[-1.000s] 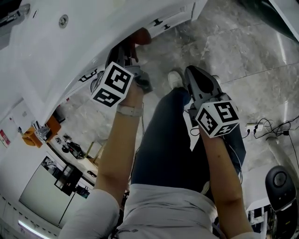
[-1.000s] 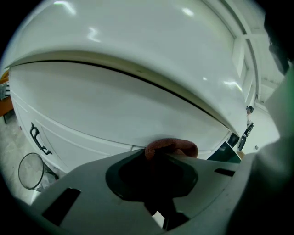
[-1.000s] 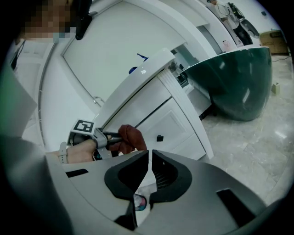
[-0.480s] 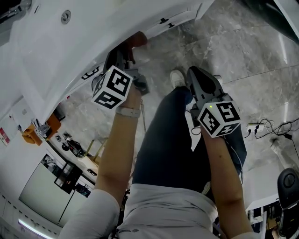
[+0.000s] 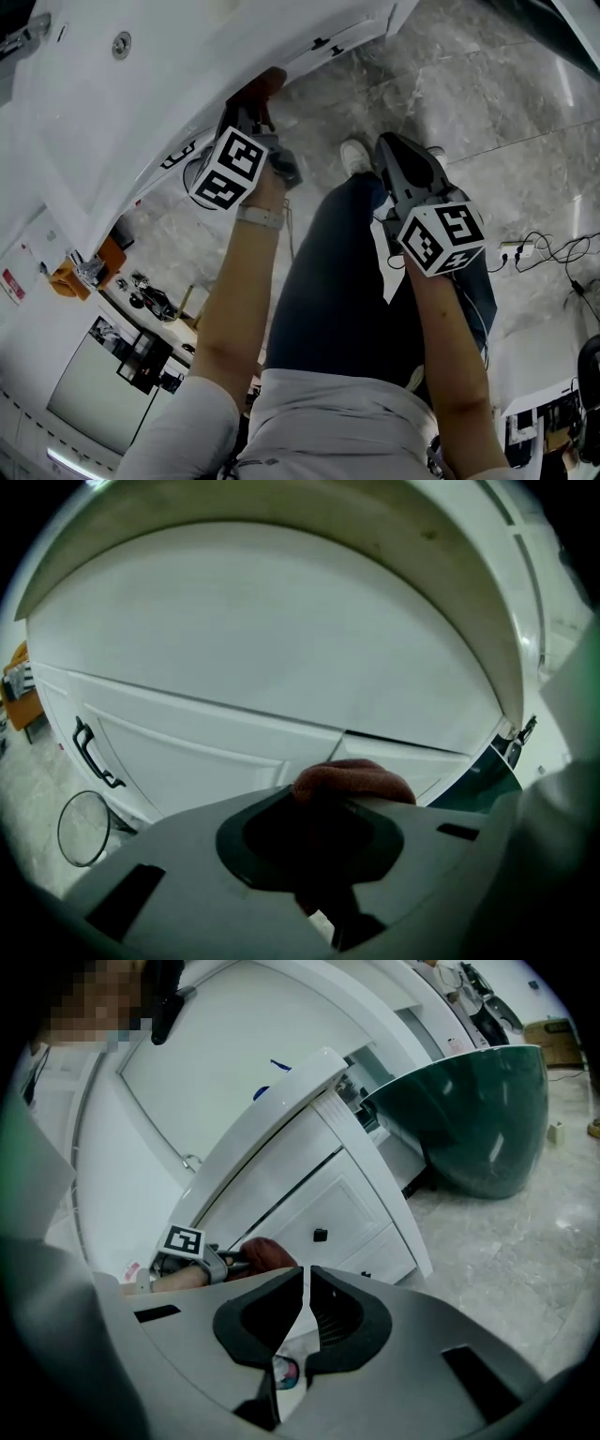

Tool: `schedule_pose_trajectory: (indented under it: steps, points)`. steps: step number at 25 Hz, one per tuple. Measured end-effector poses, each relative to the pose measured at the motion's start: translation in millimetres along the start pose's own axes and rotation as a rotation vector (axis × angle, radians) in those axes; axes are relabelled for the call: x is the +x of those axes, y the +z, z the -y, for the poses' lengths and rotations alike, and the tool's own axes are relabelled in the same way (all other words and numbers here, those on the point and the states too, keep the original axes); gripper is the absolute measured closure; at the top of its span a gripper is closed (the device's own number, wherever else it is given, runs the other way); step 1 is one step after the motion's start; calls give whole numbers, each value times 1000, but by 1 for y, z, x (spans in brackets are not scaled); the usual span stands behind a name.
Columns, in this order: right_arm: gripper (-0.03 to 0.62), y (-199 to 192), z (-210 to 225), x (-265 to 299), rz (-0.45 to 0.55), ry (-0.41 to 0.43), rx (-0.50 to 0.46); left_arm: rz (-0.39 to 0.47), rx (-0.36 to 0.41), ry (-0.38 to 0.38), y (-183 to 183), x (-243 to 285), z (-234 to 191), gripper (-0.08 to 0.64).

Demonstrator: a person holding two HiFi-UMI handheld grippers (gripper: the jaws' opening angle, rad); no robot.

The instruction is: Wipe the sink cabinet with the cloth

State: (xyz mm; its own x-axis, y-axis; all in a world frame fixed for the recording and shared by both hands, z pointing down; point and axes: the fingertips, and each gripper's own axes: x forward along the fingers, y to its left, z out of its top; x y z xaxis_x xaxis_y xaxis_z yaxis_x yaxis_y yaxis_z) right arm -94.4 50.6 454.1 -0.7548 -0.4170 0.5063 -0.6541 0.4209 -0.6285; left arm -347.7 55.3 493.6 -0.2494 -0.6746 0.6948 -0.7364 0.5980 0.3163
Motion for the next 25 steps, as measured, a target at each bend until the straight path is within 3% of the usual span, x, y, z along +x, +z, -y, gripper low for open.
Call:
schedule_pose_trajectory:
  steps: [17,25]
  points:
    - [554,6,42,1,49,-72,69,-217,17,103,-69,78,-26,499]
    - [554,9,58,-2,82,-114,93,-314,77,60,-94,105,-17,500]
